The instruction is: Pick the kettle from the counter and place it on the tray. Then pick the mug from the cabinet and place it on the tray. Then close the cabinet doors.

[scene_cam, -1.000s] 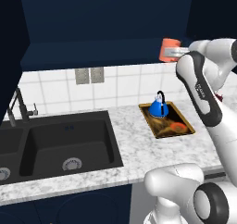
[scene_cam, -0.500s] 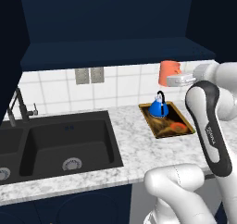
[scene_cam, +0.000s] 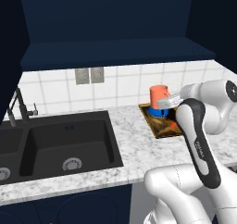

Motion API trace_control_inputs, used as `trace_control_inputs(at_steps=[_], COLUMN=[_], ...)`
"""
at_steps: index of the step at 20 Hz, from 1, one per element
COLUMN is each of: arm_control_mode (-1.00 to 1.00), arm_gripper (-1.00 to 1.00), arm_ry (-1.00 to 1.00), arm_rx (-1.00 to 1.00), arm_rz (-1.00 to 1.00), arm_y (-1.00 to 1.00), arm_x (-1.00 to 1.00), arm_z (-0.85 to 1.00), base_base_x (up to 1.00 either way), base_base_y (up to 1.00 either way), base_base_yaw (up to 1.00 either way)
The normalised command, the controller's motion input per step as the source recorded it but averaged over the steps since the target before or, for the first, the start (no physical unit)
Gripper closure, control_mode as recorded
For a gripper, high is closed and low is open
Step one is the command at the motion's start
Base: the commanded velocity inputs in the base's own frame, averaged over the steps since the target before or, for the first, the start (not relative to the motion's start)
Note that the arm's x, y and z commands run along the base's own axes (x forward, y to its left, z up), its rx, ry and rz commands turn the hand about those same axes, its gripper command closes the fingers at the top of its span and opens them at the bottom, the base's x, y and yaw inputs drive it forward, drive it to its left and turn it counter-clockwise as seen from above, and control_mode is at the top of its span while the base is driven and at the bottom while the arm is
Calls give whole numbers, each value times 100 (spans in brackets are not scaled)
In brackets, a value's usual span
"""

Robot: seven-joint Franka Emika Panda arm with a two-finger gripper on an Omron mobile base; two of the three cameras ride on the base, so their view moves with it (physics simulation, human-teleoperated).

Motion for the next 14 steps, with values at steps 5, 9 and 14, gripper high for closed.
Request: trace_control_inputs(at_steps=[5, 9, 14], arm_control_mode=[-100, -100, -100], arm_gripper=[100, 100, 100], arm_ry=[1, 0, 1], arm_rx=[4, 0, 2], arm_rz=[12, 11, 3], arm_y=[-5, 0, -47], arm_x=[44, 39, 26], arm_z=[-64, -63, -53], base_base_x=[0, 0, 0], base_base_y=[0, 0, 0], base_base_yaw=[0, 0, 0])
